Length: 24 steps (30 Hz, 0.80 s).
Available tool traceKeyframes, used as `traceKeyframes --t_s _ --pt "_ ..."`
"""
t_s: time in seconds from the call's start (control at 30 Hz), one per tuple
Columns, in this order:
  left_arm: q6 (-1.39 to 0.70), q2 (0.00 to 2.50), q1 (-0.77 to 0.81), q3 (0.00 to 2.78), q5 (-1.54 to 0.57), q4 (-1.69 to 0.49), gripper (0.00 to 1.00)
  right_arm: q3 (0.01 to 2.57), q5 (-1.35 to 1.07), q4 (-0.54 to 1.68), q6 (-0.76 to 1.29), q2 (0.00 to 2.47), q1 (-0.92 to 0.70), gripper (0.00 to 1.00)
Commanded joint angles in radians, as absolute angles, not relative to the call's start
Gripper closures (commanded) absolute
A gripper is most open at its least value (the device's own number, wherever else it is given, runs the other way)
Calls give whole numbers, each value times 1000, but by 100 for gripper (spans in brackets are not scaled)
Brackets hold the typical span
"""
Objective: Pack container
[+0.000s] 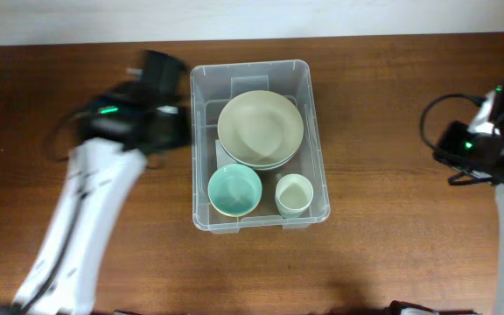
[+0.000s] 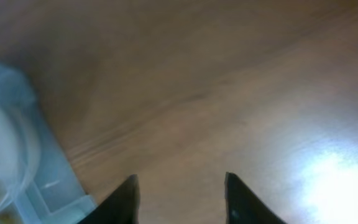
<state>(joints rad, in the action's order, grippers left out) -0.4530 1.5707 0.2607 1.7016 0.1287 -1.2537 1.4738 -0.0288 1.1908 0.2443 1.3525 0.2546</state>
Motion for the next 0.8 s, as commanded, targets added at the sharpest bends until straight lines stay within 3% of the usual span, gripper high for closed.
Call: traceKeyframes --t_s 0.0,0.27,0.77 --pt "-412 1496 83 1720 117 -1263 45 1480 -75 1135 187 1420 162 96" --pt "-364 1545 -179 1715 -23 -1269 38 1480 -76 958 138 1668 -19 96" --pt "-342 1694 -200 1715 -23 -1270 38 1480 -343 813 -48 1852 -142 96"
